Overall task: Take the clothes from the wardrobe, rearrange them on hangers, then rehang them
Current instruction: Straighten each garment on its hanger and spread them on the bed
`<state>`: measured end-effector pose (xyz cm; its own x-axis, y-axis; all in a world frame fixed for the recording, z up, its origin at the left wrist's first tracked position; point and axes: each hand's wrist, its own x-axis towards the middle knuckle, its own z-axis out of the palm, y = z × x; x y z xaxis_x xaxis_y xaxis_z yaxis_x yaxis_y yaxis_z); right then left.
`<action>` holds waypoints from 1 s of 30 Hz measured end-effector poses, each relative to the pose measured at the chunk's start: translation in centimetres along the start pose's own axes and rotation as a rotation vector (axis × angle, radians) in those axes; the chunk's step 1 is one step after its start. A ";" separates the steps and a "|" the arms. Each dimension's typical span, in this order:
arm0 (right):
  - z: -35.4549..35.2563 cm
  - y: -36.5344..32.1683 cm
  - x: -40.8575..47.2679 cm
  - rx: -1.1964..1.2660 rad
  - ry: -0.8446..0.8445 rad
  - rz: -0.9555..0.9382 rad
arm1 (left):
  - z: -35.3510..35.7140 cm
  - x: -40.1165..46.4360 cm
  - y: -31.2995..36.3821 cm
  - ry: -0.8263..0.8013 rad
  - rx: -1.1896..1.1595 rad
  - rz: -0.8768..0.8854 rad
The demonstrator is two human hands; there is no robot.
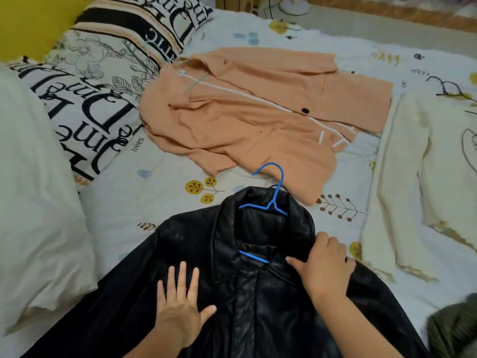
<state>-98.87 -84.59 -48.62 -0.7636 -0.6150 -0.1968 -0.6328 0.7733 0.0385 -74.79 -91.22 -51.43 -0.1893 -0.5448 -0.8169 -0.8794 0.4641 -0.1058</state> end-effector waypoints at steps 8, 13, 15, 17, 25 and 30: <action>-4.3 1.3 -4.2 0.173 0.048 -0.075 | -1.7 -2.2 -1.7 -0.042 -0.091 0.129; -7.4 1.3 -8.1 0.236 0.032 -0.104 | -3.2 -6.0 -4.5 0.096 -0.189 0.191; -8.5 1.0 -10.1 0.280 0.072 -0.100 | -3.9 -7.7 -5.7 0.219 -0.192 0.193; -10.0 0.8 -11.9 0.327 0.109 -0.107 | -4.9 -9.5 -7.0 0.358 -0.211 0.197; -18.5 1.1 -18.8 0.676 0.222 -0.048 | -8.9 -19.4 -12.2 0.751 -0.315 0.267; -24.0 0.8 -24.9 0.806 0.276 -0.108 | -10.7 -25.5 -15.5 0.836 -0.287 0.396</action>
<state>-83.47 -72.35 -20.15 -0.7744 -0.6262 0.0903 -0.4991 0.5169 -0.6955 -61.03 -92.01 -22.86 -0.6467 -0.7580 -0.0849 -0.7376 0.5931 0.3229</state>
